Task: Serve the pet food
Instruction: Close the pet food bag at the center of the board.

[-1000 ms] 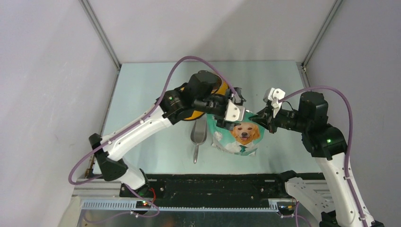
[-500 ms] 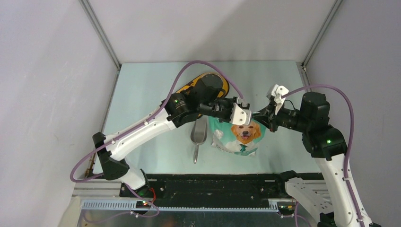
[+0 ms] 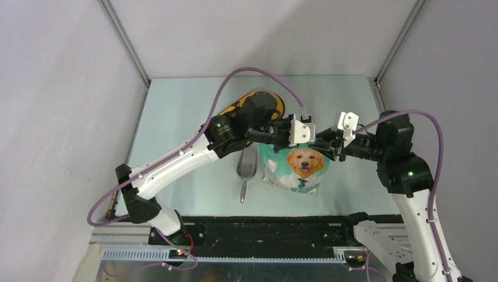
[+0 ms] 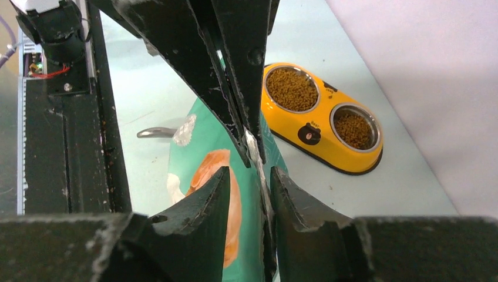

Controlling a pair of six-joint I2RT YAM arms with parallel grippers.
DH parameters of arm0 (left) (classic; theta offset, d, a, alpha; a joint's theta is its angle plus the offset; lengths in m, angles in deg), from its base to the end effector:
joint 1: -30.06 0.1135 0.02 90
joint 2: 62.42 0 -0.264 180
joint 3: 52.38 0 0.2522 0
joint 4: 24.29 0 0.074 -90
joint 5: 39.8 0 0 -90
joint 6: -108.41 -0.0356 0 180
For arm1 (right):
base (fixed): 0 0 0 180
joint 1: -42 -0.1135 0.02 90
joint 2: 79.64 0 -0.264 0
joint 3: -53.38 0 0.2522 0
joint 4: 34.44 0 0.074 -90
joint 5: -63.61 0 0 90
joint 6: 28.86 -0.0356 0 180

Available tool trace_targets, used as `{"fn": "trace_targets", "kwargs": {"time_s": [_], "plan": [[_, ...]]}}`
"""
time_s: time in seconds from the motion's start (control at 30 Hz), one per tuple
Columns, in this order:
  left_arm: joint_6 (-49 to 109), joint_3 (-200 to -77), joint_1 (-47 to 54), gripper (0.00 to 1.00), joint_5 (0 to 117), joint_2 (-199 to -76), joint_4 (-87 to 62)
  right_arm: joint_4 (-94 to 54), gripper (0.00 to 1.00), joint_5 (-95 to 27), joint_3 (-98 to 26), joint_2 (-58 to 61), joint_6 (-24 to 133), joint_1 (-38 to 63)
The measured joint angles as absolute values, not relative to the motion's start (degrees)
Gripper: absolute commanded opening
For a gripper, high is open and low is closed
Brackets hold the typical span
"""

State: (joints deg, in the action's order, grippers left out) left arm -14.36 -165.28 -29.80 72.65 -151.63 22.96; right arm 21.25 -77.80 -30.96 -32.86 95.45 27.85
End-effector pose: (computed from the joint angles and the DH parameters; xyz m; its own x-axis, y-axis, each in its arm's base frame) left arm 0.1616 -0.3054 0.4361 0.3590 0.3780 -0.8534 0.9285 -0.0514 0.3678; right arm 0.1198 0.0589 0.4297 0.2427 -0.3014 -0.9221 -0.8910 0.3067 -0.3348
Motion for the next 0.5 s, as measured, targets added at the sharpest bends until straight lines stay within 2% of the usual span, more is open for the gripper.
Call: {"fn": "trace_targets", "kwargs": {"time_s": [0.07,0.17,0.2,0.37,0.4,0.43,0.5], "plan": [[-14.2,-165.2,-29.8,0.0,72.9,-151.6,22.8,21.9,0.31,-78.0,-31.1,-32.1,96.6,27.8],[-13.4,-165.1,-29.8,0.0,73.1,-151.5,22.6,23.0,0.01,-78.1,-31.2,-30.7,98.4,27.8],[-13.1,-165.1,-29.8,0.0,73.2,-151.5,22.6,23.5,0.0,-78.1,-31.4,-30.1,98.8,27.8],[-12.9,-165.1,-29.6,0.0,73.5,-151.5,22.7,25.3,0.0,-78.5,-33.1,-28.2,99.0,27.8],[-12.9,-165.1,-29.6,0.0,73.5,-151.5,22.7,25.5,0.03,-78.4,-33.2,-28.2,99.0,27.8],[-12.9,-165.1,-29.6,0.0,73.4,-151.5,22.7,25.7,0.18,-78.3,-33.3,-28.3,99.1,27.8],[-12.9,-165.1,-29.6,0.0,73.2,-151.5,22.7,26.2,0.32,-78.0,-33.3,-28.6,99.3,27.8]]}}
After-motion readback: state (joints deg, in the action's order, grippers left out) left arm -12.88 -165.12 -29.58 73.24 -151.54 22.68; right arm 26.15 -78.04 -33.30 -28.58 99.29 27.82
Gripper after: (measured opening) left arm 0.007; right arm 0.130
